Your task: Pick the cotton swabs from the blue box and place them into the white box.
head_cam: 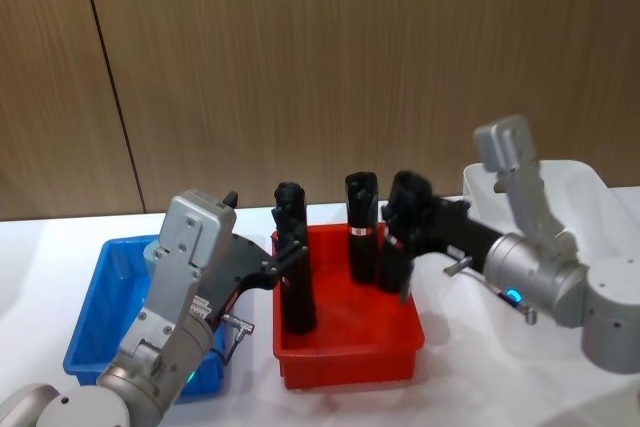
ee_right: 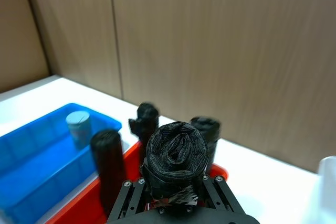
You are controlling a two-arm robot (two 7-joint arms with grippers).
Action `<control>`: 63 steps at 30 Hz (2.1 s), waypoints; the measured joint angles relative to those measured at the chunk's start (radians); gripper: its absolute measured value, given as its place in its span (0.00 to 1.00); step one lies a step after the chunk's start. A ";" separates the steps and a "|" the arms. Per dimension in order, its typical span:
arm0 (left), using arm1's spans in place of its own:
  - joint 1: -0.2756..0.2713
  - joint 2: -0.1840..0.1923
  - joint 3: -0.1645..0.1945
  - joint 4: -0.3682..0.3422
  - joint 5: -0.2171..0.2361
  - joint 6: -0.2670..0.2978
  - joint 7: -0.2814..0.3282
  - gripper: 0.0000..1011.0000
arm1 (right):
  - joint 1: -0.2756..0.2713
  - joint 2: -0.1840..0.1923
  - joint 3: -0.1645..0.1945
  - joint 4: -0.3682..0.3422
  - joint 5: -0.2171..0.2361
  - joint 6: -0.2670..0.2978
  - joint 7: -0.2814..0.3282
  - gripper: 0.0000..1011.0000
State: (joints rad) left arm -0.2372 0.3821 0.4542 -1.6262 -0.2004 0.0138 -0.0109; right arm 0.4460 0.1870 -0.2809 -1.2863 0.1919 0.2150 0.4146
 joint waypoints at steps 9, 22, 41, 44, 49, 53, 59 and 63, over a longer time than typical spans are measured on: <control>0.000 0.000 0.000 0.000 0.000 0.000 0.000 0.99 | 0.000 0.039 0.048 -0.062 0.010 -0.008 -0.061 0.39; 0.000 0.000 0.000 0.000 0.000 0.000 0.000 0.99 | 0.029 0.091 0.114 -0.051 -0.016 -0.030 -0.143 0.39; 0.000 0.000 0.000 0.000 0.000 0.000 0.000 0.99 | 0.093 0.106 0.146 0.130 -0.040 -0.061 -0.187 0.39; 0.000 0.000 0.000 0.000 0.000 0.000 0.000 0.99 | 0.102 0.103 0.144 0.159 -0.043 -0.067 -0.189 0.39; 0.000 0.000 0.000 0.000 0.000 0.000 0.000 0.99 | 0.120 0.098 0.140 0.215 -0.049 -0.085 -0.189 0.42; 0.000 0.000 0.000 0.000 0.000 0.000 0.000 0.99 | 0.130 0.095 0.138 0.244 -0.053 -0.099 -0.186 0.52; 0.000 0.000 0.000 0.000 0.000 0.000 0.000 0.99 | 0.137 0.092 0.136 0.271 -0.053 -0.115 -0.180 0.69; 0.000 0.000 0.000 0.000 0.000 0.000 0.000 0.99 | 0.137 0.091 0.134 0.275 -0.054 -0.124 -0.178 0.82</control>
State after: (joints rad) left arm -0.2372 0.3821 0.4542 -1.6262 -0.2004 0.0138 -0.0109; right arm 0.5833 0.2783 -0.1466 -1.0116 0.1382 0.0914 0.2364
